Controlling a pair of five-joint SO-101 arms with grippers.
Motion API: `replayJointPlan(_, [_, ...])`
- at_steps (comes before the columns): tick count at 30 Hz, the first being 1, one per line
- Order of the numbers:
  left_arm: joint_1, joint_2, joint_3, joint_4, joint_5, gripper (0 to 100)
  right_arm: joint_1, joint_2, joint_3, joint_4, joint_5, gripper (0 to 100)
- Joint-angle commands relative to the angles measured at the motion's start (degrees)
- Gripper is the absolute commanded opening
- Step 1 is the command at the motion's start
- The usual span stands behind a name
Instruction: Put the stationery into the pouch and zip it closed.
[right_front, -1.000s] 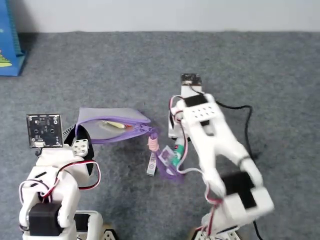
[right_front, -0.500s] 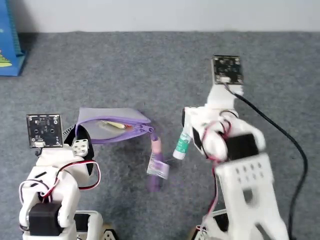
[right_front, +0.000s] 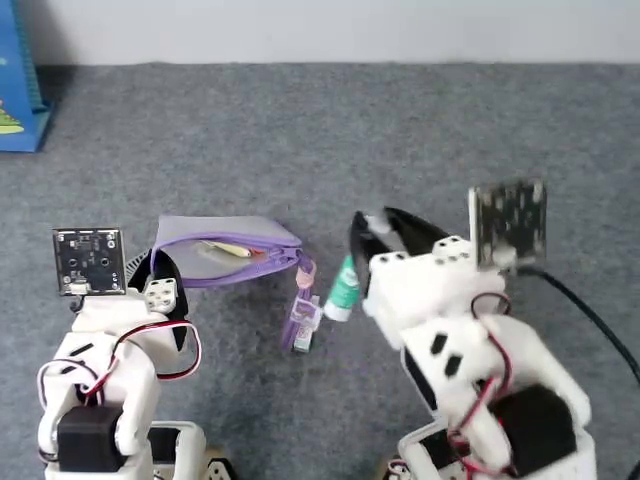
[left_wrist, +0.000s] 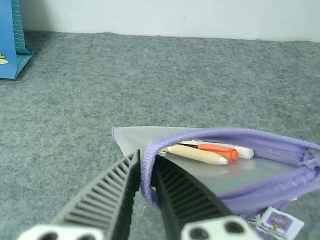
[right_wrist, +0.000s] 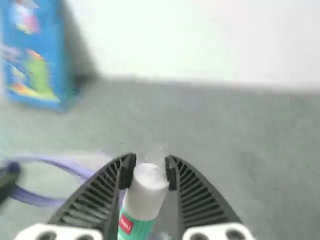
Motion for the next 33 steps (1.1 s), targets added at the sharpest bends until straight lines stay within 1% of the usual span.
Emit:
replayJointPlan(1, [-0.62,-0.26,-0.48,-0.09,0.35,1,-6.20,-1.19,-0.35,-6.64,0.44,0.8])
replayJointPlan(3, [-0.62,-0.26,-0.48,-0.09,0.35,1,-8.92,-1.10,0.88,-10.59,0.44,0.8])
replayJointPlan(5, [-0.62,-0.26,-0.48,-0.09,0.35,1,-11.12,-0.75,3.78,-16.84,0.79,0.8])
replayJointPlan(9, [-0.62,-0.26,-0.48,-0.09,0.35,1,-12.97,1.19,11.87,-30.37,1.23,0.8])
replayJointPlan(16, [-0.62,-0.26,-0.48,-0.09,0.35,1,-14.73,3.03,23.91,-53.23,8.35,0.8])
replayJointPlan(20, [-0.62,-0.26,-0.48,-0.09,0.35,1,-14.81,3.12,27.78,-59.47,9.41,0.8])
replayJointPlan(23, [-0.62,-0.26,-0.48,-0.09,0.35,1,-14.81,3.74,29.98,-61.14,9.41,0.8])
replayJointPlan(26, [-0.53,-0.26,-0.48,-0.18,0.35,1,-14.81,6.90,31.21,-63.43,9.14,0.8])
replayJointPlan(33, [-0.62,-0.26,-0.48,-0.18,0.35,1,-14.99,17.54,32.26,-74.86,9.14,0.8])
